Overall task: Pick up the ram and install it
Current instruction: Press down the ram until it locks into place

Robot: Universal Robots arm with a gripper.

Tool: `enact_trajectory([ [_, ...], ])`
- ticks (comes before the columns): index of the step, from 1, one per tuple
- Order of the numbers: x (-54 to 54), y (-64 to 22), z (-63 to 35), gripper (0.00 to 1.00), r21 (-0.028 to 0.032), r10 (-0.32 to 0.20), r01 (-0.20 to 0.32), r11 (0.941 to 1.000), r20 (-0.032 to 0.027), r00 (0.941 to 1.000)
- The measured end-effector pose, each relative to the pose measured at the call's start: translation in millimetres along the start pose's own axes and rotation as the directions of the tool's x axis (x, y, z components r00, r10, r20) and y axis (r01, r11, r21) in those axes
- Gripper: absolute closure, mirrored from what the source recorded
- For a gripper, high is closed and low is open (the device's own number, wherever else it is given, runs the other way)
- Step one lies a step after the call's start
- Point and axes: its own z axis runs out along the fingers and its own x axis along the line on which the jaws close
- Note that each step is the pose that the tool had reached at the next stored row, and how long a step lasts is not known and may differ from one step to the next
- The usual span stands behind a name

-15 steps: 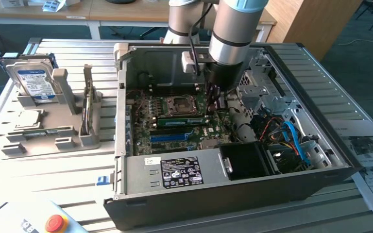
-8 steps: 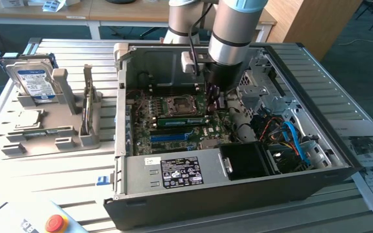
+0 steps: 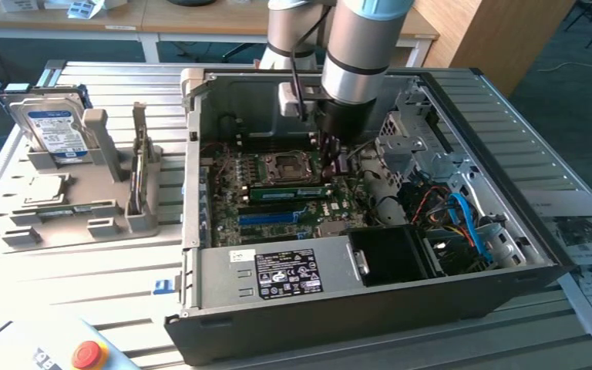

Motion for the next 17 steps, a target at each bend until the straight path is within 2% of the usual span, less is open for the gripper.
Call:
enact_trajectory([
  [17,-2.2,29.3,4.1,0.9,0.0,0.0,0.0,1.0,-0.0005,1.0],
])
